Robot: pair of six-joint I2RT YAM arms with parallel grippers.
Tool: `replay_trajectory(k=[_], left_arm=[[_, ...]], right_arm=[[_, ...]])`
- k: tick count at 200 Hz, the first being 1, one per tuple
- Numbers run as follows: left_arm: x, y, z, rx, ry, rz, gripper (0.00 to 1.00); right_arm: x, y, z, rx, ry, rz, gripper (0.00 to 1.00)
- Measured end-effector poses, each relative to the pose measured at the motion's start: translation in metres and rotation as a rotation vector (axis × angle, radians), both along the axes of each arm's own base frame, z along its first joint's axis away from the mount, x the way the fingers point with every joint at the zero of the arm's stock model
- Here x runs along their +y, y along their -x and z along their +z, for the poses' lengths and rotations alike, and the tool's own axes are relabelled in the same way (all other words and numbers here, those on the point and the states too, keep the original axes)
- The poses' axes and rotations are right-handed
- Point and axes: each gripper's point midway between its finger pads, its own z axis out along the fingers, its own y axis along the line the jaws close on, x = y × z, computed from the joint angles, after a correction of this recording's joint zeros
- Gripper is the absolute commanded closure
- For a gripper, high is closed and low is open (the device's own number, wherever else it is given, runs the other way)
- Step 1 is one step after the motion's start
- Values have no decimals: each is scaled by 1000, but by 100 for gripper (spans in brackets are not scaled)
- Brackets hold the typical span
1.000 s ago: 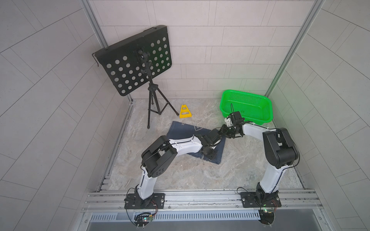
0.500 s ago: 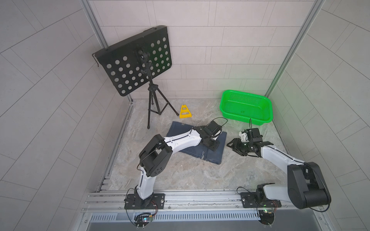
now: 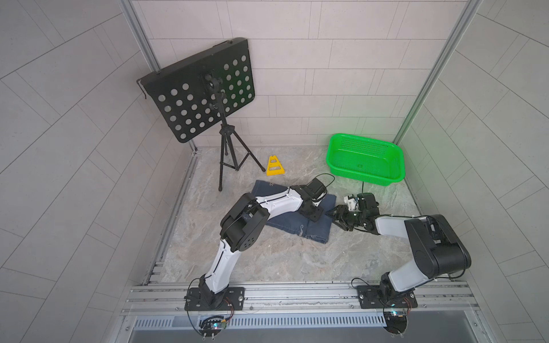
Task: Roll up the pillowcase
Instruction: Roll the pillowcase at the center of the board.
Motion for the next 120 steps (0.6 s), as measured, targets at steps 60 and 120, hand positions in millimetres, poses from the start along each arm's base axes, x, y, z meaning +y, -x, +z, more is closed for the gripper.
replay_trajectory(k=[60, 120], left_arm=[[1, 6, 0, 33, 6, -8, 59], [-6, 15, 34, 69, 93, 16, 57]], right_arm=[[-3, 6, -2, 21, 11, 5, 93], [-53, 15, 14, 101, 259, 13, 98]])
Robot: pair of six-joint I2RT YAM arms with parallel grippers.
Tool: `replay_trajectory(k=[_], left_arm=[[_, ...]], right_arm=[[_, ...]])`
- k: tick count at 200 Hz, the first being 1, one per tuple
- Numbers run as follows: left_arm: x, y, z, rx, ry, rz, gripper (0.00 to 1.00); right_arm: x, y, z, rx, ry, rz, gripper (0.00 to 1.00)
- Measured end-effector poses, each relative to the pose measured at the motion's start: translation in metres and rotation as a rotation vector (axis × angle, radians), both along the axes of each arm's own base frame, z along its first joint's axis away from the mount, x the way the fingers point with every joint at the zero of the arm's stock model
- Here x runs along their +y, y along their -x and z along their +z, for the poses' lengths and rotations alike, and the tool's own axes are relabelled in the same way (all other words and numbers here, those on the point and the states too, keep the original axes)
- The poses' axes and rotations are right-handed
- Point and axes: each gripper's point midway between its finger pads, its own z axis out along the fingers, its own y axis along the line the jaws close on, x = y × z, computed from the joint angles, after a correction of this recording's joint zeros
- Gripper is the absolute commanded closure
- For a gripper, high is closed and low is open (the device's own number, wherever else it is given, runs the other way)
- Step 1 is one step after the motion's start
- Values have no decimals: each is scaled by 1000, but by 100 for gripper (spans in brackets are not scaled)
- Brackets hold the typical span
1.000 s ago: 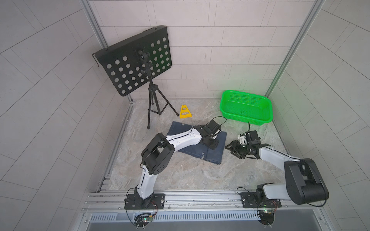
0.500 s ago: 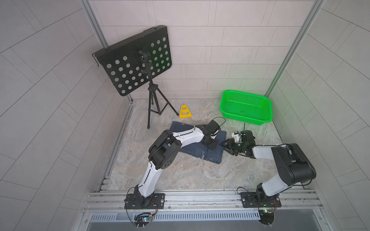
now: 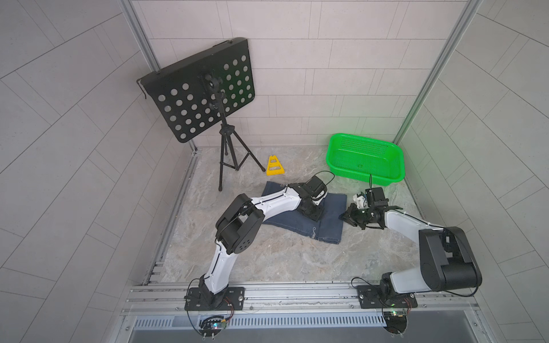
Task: Roll up the pillowcase
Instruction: Roll the pillowcase at the center of the board.
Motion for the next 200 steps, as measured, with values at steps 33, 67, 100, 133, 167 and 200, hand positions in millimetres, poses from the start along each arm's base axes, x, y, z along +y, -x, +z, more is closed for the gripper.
replay_trajectory(k=[33, 67, 100, 133, 167, 200], left_arm=[[-2, 2, 17, -7, 34, -1, 57], [-1, 4, 17, 1, 29, -1, 56], [4, 6, 13, 11, 17, 2, 56], [13, 7, 12, 18, 8, 18, 56], [21, 7, 28, 0, 27, 31, 56], [33, 9, 41, -12, 43, 49, 56]], right_arm=[[-20, 14, 7, 94, 178, 8, 92], [-24, 24, 14, 157, 320, 27, 79], [-14, 20, 22, 168, 388, 51, 66], [7, 6, 35, 133, 389, 79, 66], [31, 0, 35, 130, 387, 119, 66], [56, -11, 37, 122, 360, 147, 66]])
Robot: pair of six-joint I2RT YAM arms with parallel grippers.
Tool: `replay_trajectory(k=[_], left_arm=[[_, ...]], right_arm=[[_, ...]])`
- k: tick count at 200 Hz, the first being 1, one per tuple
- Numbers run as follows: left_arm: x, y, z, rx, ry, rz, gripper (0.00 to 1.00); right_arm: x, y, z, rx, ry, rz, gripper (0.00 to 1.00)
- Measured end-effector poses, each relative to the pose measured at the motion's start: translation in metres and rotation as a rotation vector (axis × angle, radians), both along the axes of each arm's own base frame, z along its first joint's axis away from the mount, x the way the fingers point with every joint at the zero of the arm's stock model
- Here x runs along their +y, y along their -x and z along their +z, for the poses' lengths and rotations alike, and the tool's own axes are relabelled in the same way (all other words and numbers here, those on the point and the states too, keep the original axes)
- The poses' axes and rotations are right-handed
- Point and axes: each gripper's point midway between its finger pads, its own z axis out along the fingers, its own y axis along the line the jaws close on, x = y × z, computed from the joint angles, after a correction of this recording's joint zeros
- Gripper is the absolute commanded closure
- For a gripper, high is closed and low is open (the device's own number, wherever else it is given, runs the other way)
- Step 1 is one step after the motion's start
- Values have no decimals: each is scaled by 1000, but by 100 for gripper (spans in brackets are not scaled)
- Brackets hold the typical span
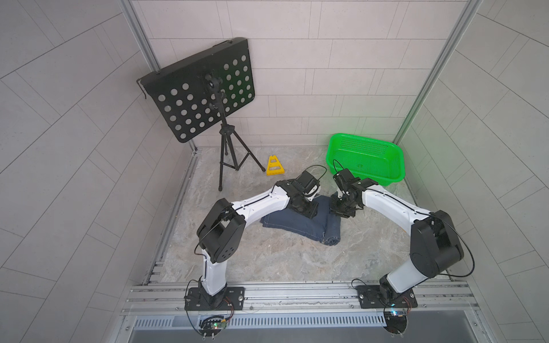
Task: Roll up the pillowcase
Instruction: Roll the pillowcase at the center of the board.
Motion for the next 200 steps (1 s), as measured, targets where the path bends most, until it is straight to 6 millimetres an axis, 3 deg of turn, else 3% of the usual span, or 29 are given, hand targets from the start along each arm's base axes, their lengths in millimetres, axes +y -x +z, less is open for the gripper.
replay_trajectory(k=[58, 104, 132, 165, 200], left_arm=[[21, 11, -1, 21, -17, 23, 56], [15, 17, 7, 52, 40, 39, 57], [3, 25, 10, 61, 71, 19, 57], [-13, 37, 11, 63, 96, -19, 58], [-26, 47, -8, 76, 70, -60, 58]], right_arm=[[44, -22, -14, 13, -100, 29, 66], [60, -32, -16, 7, -188, 32, 65], [53, -42, 2, -39, -243, 6, 65], [24, -55, 29, -124, -292, -58, 69], [22, -71, 19, -141, -325, -60, 75]])
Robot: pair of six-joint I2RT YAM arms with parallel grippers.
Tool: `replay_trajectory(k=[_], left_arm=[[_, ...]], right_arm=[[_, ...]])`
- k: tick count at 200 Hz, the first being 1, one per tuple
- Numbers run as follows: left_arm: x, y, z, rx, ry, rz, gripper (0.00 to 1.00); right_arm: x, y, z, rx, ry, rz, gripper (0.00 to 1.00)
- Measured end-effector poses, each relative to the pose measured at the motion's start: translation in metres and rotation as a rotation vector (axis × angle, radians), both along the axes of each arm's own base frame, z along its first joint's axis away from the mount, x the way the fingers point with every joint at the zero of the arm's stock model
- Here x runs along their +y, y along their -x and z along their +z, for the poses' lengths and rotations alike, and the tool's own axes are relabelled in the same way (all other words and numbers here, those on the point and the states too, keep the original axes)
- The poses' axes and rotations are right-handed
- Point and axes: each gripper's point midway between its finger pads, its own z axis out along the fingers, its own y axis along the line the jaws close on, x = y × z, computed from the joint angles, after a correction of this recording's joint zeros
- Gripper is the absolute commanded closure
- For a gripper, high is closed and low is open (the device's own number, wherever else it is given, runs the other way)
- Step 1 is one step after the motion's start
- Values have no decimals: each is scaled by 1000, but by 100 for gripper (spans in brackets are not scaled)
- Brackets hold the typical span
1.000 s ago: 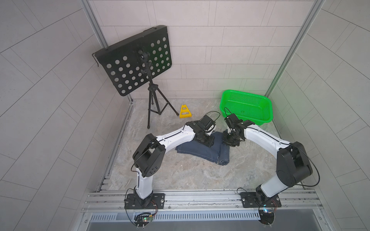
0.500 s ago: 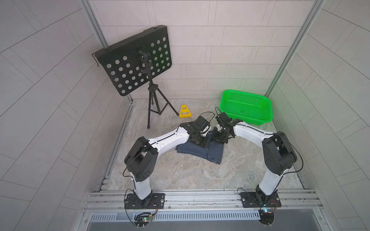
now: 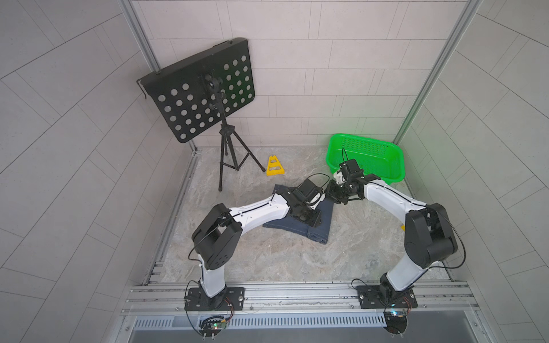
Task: Roll up the pillowcase
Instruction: Roll the pillowcase at the center of the board.
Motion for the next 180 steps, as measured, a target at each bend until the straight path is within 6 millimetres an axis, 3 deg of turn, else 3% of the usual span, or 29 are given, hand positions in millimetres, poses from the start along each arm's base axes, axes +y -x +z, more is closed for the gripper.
replay_trajectory(k=[45, 103, 152, 180], left_arm=[[-2, 8, -27, -26, -77, -60, 59], [20, 1, -46, -101, -214, -98, 59], [33, -2, -72, -120, -300, -116, 59], [34, -4, -73, -129, -308, -118, 59]], right_arm=[[0, -24, -36, -2, 3, -6, 78], [-12, -44, -71, -55, 110, 11, 81], [-12, -49, -71, -109, 148, 56, 77], [-16, -50, -58, -148, 149, 60, 70]])
